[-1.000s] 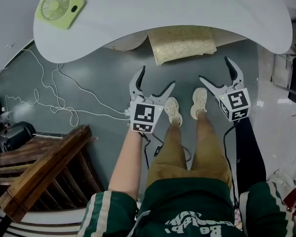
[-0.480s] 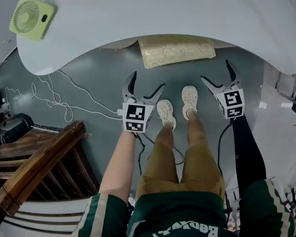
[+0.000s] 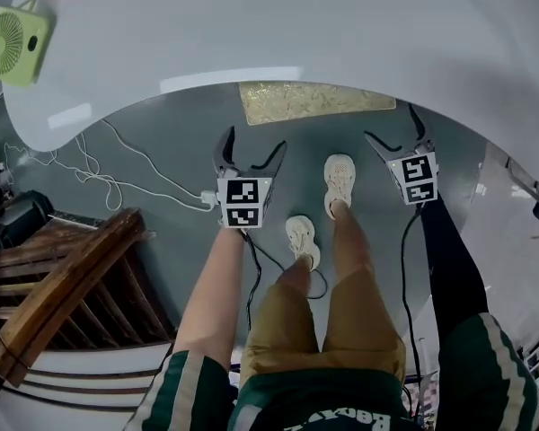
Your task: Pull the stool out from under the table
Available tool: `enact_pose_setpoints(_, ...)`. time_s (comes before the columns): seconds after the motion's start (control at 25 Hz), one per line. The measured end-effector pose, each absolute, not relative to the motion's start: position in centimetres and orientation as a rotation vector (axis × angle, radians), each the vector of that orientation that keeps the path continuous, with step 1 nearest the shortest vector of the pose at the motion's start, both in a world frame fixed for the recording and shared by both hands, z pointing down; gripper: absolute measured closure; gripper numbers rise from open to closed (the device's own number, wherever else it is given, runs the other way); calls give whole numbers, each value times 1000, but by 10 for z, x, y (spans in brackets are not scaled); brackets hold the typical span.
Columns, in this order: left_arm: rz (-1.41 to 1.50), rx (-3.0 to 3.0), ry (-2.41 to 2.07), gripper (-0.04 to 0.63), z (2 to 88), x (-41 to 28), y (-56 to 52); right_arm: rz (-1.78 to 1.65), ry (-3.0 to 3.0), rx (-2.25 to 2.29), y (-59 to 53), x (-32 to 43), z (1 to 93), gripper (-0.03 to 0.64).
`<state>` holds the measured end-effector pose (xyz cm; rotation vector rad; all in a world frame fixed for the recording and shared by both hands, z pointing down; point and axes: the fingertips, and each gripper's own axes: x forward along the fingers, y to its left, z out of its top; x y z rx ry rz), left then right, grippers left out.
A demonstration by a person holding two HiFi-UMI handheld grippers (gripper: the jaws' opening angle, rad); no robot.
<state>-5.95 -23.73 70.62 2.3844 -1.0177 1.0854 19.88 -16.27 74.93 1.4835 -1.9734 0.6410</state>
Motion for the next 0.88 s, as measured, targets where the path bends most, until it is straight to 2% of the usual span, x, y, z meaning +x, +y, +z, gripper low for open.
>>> enact_pose_setpoints(0.28,1167,2398,-946,130,764,-65,-227,653,-1961,1506,-160,197,793,94)
enact_pose_setpoints(0.88,1054,2403,-900,129,821,-64,-234,626,-1930,1523,-167,205,843,92)
